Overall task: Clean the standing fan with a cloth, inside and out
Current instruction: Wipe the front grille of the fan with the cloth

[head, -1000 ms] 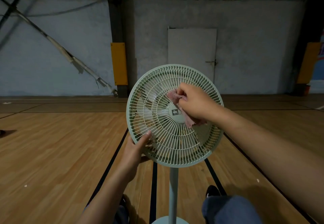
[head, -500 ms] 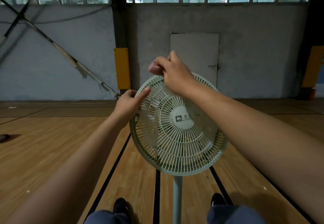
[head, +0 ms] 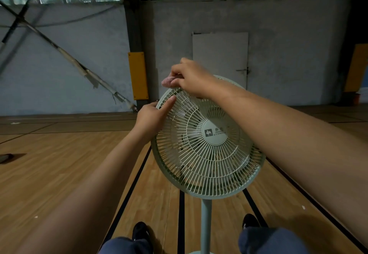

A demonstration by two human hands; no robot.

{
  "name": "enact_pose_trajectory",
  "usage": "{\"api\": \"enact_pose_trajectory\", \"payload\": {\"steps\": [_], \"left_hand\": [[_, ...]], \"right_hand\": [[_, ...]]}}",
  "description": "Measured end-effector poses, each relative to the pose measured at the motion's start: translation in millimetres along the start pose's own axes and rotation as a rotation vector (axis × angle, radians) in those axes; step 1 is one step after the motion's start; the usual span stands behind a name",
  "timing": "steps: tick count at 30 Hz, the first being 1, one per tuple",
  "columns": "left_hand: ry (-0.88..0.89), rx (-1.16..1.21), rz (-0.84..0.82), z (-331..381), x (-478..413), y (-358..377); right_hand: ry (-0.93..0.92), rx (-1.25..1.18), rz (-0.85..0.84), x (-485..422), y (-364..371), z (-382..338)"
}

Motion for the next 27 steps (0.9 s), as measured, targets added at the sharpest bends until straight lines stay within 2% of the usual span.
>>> {"api": "enact_pose_trajectory", "payload": {"steps": [9, 13, 18, 23, 27], "left_hand": [[-0.023, 0.023, -0.006, -2.2, 3.0, -3.1], [-0.016, 0.038, 0.018, -1.2, 6.0, -6.5], [-0.009, 0.025, 0.003, 2.4, 7.3, -1.6], [0.002, 0.022, -0.029, 3.4, 6.9, 4.4], [0.029, -0.027, -0.048, 8.8, 5.7, 9.4]], "right_hand": [[0.231, -0.008, 0.101, 19.0, -29.9, 60.3], [0.341, -0.114, 0.090, 35.4, -33.4, 95.2], [0.426, -0.082, 0.091, 48.6, -38.6, 118.2], [0.342, -0.078, 0.110, 37.0, -32.7, 100.2], [0.169, -0.016, 0.071, 23.0, -29.8, 56.9]]}}
Point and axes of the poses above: each hand's wrist, its own x-axis away from the middle knuckle, its own y-axis out of the palm, z = x × y, the point moved 6 cm from there along -x, towards the middle knuckle, and after that the axes turned 8 degrees about x, right-handed, at the moved point
